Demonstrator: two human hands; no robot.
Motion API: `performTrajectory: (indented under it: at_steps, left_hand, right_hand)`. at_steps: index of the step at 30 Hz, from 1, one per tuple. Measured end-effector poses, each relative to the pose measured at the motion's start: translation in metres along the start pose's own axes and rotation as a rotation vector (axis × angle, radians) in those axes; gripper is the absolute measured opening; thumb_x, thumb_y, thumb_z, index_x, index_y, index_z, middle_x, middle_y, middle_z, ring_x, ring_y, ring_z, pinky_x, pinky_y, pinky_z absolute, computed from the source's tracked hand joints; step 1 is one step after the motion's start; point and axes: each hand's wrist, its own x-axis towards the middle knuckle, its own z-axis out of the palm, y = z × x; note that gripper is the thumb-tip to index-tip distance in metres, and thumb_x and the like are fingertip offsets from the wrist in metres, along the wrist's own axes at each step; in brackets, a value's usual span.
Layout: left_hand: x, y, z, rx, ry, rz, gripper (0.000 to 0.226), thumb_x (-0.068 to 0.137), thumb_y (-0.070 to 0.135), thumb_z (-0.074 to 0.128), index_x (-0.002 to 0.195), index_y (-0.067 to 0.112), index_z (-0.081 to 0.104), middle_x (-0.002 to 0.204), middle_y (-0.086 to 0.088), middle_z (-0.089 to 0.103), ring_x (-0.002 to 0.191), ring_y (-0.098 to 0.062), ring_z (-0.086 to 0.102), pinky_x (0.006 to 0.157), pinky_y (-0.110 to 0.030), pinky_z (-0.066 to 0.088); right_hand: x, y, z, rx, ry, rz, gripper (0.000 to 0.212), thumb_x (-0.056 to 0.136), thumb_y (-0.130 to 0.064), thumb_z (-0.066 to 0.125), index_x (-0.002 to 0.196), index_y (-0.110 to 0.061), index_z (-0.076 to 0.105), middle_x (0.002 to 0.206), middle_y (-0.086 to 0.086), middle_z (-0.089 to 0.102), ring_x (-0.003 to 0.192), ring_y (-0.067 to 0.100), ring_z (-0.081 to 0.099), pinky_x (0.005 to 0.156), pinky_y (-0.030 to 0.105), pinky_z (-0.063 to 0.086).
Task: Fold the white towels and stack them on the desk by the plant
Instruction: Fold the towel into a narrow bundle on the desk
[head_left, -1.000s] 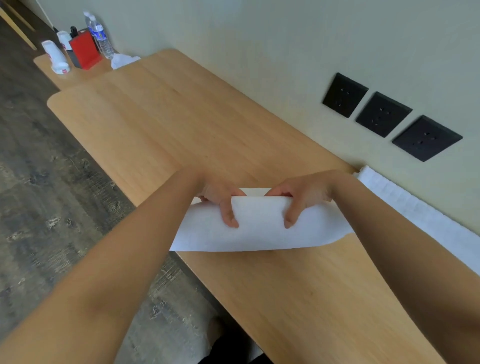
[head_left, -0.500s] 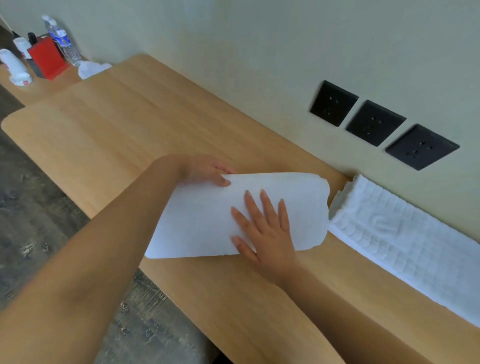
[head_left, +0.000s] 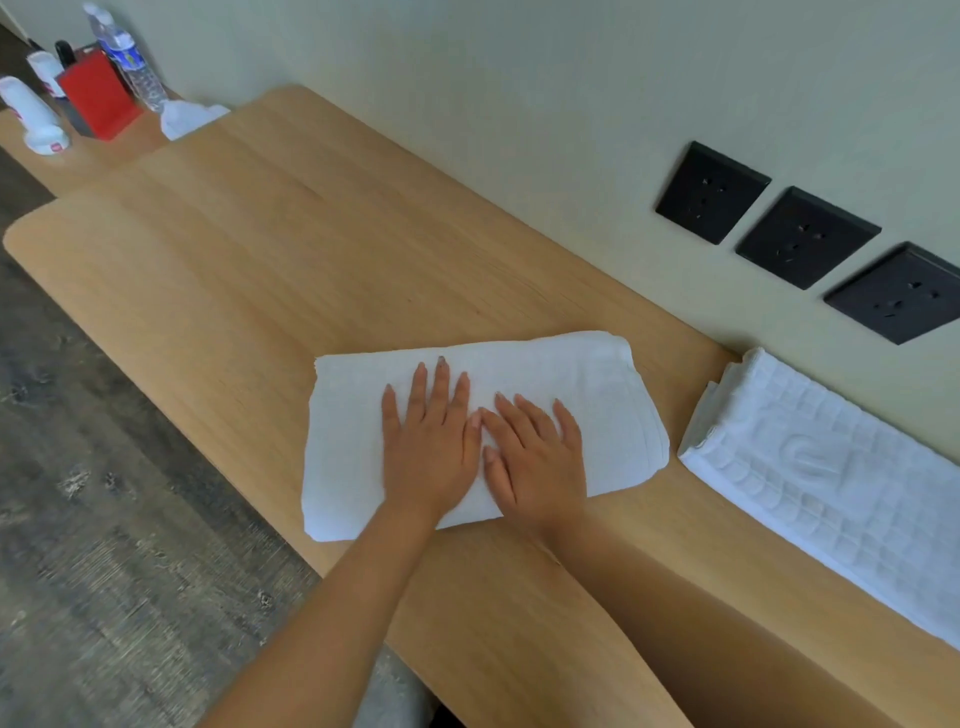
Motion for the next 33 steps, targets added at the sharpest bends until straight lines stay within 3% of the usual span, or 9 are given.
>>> performTrajectory:
  at_steps: [2,4,7,9,14,19,27,30,33]
  left_hand:
    - [-0.005,0.007,0.005,-0.044,0.073,-0.04,0.06,0.098,0.04,0.012,0.147,0.013,0.033,0.156,-0.007,0.027,0.145,-0.026,0.022,0.115,-0.05,0.009]
    - [-0.006,0.007,0.012,-0.075,0.123,-0.053,0.057,0.099,0.037,0.019,0.145,0.009,0.038,0.153,-0.008,0.033,0.143,-0.025,0.028,0.114,-0.048,0.013]
    - [-0.003,0.006,0.017,-0.082,0.164,-0.074,0.055,0.098,0.034,0.023,0.143,0.008,0.04,0.151,-0.008,0.036,0.141,-0.024,0.031,0.114,-0.046,0.014]
    - [-0.002,0.006,0.018,-0.083,0.161,-0.09,0.055,0.097,0.033,0.024,0.143,0.008,0.039,0.151,-0.007,0.036,0.142,-0.023,0.03,0.114,-0.046,0.013]
    - [-0.002,0.005,0.02,-0.077,0.18,-0.101,0.055,0.098,0.034,0.022,0.144,0.01,0.039,0.152,-0.007,0.034,0.143,-0.022,0.028,0.115,-0.045,0.012]
    - [-0.001,0.003,0.02,-0.078,0.172,-0.11,0.057,0.096,0.036,0.02,0.145,0.013,0.038,0.154,-0.005,0.031,0.144,-0.02,0.025,0.116,-0.044,0.009]
    - [-0.002,0.005,0.014,-0.084,0.144,-0.117,0.061,0.095,0.04,0.015,0.148,0.014,0.033,0.157,-0.003,0.024,0.146,-0.019,0.019,0.117,-0.042,0.004]
    - [-0.002,0.005,0.013,-0.105,0.15,-0.109,0.06,0.095,0.039,0.018,0.147,0.014,0.036,0.156,-0.004,0.027,0.145,-0.021,0.022,0.117,-0.045,0.009]
    - [-0.002,0.005,0.013,-0.119,0.124,-0.106,0.062,0.095,0.041,0.015,0.148,0.014,0.032,0.158,-0.003,0.022,0.146,-0.019,0.017,0.118,-0.046,0.009]
  right_hand:
    - [0.012,-0.006,-0.005,0.096,0.065,0.089,0.041,0.094,-0.033,0.036,0.117,-0.018,0.066,0.116,-0.001,0.067,0.105,0.019,0.061,0.096,0.038,0.036]
    - [0.023,-0.009,-0.007,0.174,0.017,0.125,0.045,0.097,-0.033,0.03,0.126,-0.018,0.06,0.123,-0.001,0.063,0.112,0.017,0.057,0.097,0.035,0.036]
    - [0.028,-0.005,0.003,0.075,-0.141,0.025,0.056,0.1,-0.04,0.013,0.147,-0.019,0.035,0.155,-0.001,0.031,0.145,0.014,0.019,0.118,0.037,0.01]
    - [0.032,-0.001,0.007,0.02,-0.239,-0.005,0.061,0.098,-0.043,0.002,0.152,-0.02,0.02,0.16,-0.003,0.012,0.147,0.01,-0.001,0.119,0.037,-0.005]
    - [0.042,-0.002,0.004,0.023,-0.293,0.028,0.063,0.094,-0.045,-0.006,0.152,-0.026,0.008,0.158,-0.009,-0.009,0.145,0.008,-0.016,0.118,0.035,-0.014]
    - [0.046,0.021,0.001,-0.062,-0.353,-0.067,0.063,0.093,-0.052,-0.005,0.152,-0.033,0.005,0.161,-0.007,-0.004,0.147,0.014,-0.013,0.118,0.039,-0.012]
    - [0.046,0.073,-0.012,-0.077,-0.303,0.156,0.063,0.095,-0.054,0.003,0.153,-0.029,0.002,0.161,0.0,-0.007,0.147,0.015,-0.013,0.118,0.034,-0.012]
    - [0.047,0.087,-0.014,-0.104,-0.281,0.228,0.061,0.098,-0.048,0.007,0.154,-0.022,0.004,0.161,0.004,-0.004,0.148,0.019,-0.009,0.119,0.038,-0.009]
    - [0.053,0.111,-0.026,-0.171,-0.338,0.419,0.06,0.101,-0.043,0.009,0.154,-0.015,0.001,0.161,0.007,-0.009,0.148,0.022,-0.011,0.119,0.042,-0.009]
